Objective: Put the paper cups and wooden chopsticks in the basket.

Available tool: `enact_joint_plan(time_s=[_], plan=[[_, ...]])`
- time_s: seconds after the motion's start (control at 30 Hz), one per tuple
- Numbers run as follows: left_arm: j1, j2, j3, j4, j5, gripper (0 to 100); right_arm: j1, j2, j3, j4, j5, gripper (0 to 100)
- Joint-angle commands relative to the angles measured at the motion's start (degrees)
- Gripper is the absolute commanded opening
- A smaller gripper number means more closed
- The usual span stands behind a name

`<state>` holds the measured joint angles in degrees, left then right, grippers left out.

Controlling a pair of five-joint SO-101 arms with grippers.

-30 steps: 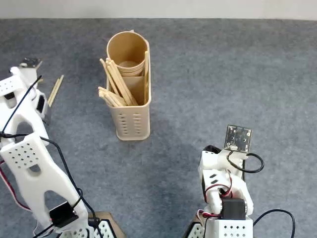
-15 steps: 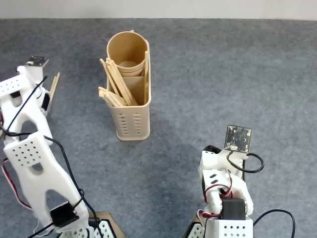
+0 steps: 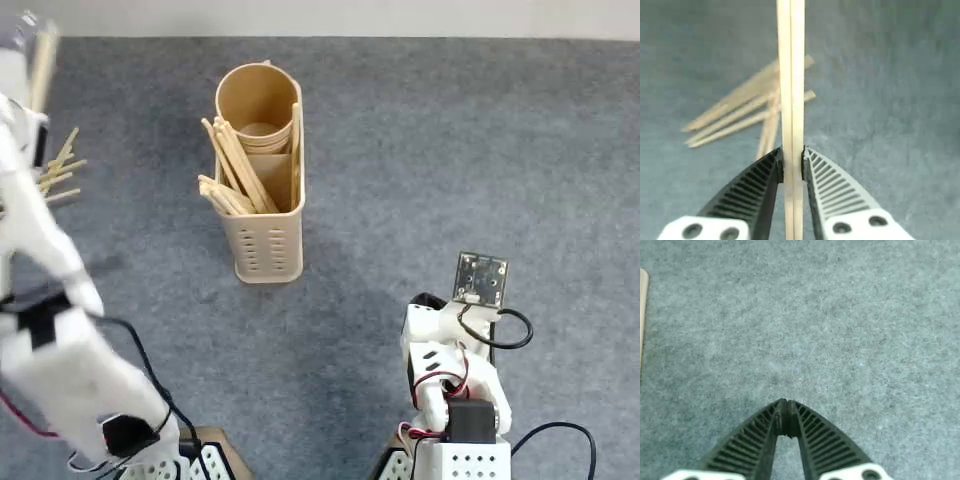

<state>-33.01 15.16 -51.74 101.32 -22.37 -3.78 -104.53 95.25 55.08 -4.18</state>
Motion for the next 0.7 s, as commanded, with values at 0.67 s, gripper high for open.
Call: enact_joint_plan(time_s=[0.67], plan=[[41.8,-60.26,52.09,-39.56,27.34,0,0.57,-0.04,9.19,-0.13,0.53,0.5]])
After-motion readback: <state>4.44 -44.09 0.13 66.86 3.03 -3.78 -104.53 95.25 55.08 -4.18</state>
